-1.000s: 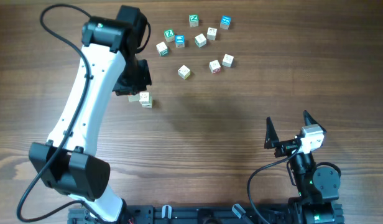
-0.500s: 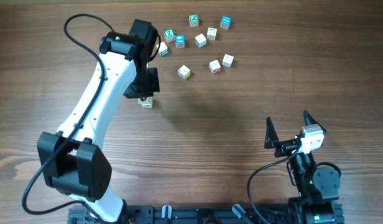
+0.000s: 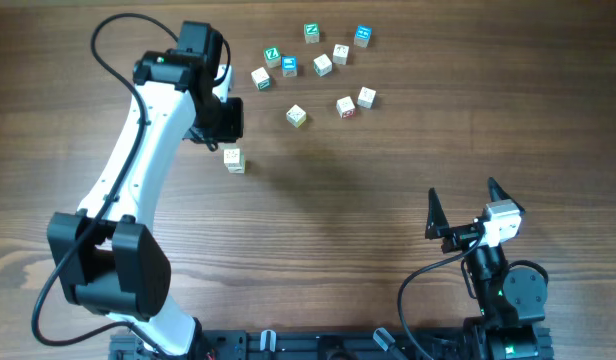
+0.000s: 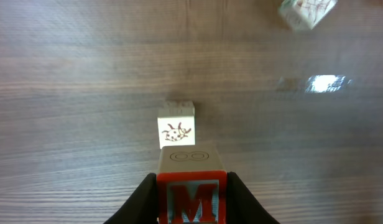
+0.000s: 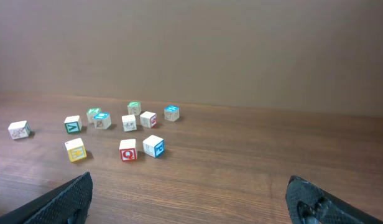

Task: Form a tower
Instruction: 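Lower the red M block onto the top of the stack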

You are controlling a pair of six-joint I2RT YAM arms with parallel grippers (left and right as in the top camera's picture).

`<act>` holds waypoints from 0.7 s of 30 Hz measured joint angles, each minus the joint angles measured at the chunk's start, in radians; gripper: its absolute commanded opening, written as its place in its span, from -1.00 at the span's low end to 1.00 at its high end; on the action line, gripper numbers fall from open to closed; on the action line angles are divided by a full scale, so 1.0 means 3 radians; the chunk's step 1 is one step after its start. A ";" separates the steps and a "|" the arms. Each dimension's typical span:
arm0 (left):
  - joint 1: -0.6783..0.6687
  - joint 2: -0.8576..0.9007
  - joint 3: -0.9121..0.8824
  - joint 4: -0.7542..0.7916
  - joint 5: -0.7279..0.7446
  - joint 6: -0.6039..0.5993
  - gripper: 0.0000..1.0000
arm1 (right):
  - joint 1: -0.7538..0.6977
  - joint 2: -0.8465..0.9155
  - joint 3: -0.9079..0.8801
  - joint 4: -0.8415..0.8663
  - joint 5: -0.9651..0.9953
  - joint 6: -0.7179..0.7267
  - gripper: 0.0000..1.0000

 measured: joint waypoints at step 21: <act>0.0000 0.0005 -0.0239 0.0189 0.0011 -0.0092 0.22 | 0.0000 0.0000 0.0000 0.0000 -0.0001 0.0000 0.99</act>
